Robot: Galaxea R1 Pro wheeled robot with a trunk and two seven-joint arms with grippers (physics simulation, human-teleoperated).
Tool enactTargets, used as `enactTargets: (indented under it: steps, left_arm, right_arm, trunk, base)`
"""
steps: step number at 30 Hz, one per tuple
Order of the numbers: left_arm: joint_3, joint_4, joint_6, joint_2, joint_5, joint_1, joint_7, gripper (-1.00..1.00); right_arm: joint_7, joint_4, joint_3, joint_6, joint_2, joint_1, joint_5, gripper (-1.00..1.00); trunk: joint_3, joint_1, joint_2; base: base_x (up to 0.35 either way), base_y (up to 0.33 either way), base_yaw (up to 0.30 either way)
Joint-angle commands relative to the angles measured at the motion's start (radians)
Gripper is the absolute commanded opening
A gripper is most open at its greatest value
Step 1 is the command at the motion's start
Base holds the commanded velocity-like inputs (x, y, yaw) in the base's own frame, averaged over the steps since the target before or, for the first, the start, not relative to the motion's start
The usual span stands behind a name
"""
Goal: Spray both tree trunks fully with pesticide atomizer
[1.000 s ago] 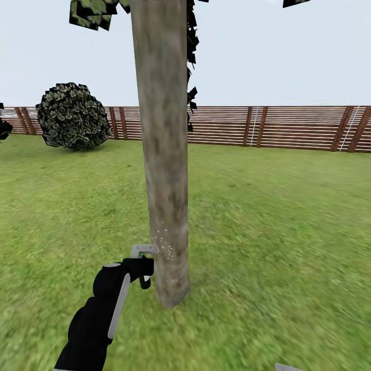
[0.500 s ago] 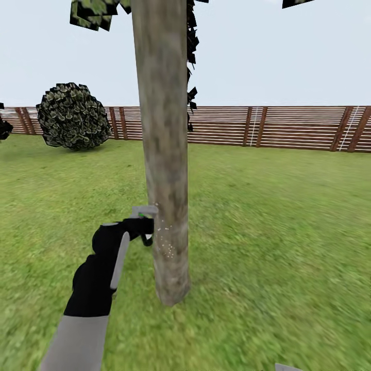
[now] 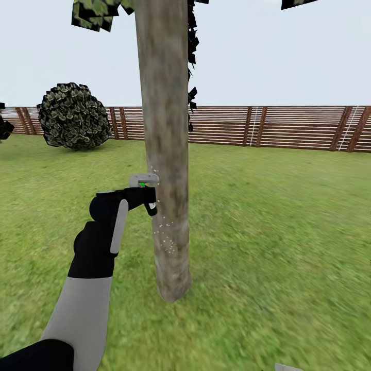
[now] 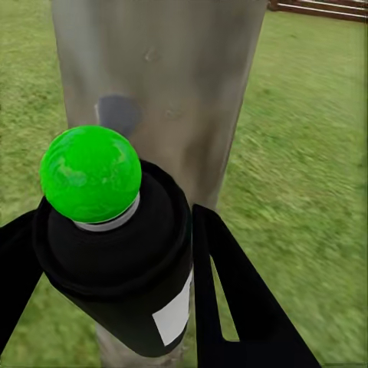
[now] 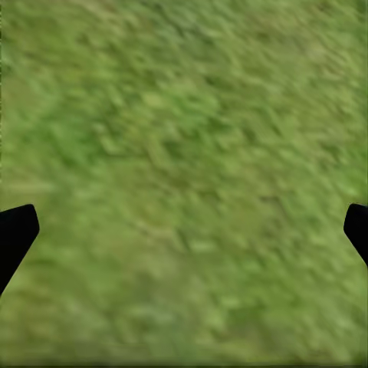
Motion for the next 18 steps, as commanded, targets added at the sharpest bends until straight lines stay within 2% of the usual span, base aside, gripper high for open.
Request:
enactTargets:
  steps: [1,3,6,9,18]
  left_arm:
    - [0.0,0.001,0.004,0.0,-0.002,-0.001,-0.004,-1.0]
    - [-0.001,0.009,0.004,0.0,-0.003,-0.014,-0.004,-1.0]
    - [-0.001,0.084,0.005,0.0,-0.002,-0.116,-0.004,-1.0]
    - [0.003,0.116,0.006,0.0,-0.002,-0.165,-0.004,-1.0]
    - [0.001,0.123,0.004,0.0,-0.002,-0.183,-0.004,-1.0]
  right_arm:
    - [0.003,0.004,-0.008,-0.01,0.0,-0.002,-0.001,1.0]
    - [0.003,0.004,-0.008,-0.01,0.0,-0.001,-0.001,1.0]
    - [0.003,0.004,-0.008,-0.01,0.0,-0.002,-0.001,1.0]
    - [0.003,0.004,-0.008,-0.01,0.0,-0.001,-0.001,1.0]
    - [0.003,0.004,-0.008,-0.01,0.0,-0.002,-0.001,1.0]
  trunk:
    - [-0.001,0.0,-0.001]
    - [-0.001,0.0,-0.001]
    - [-0.001,0.0,-0.001]
    - [-0.001,0.0,-0.001]
    - [-0.001,0.0,-0.001]
  base:
    - [-0.03,0.009,0.0]
    - [-0.02,0.006,0.0]
    - [-0.005,0.002,0.0]
    - [-0.005,0.001,0.0]
    - [-0.193,0.018,0.0]
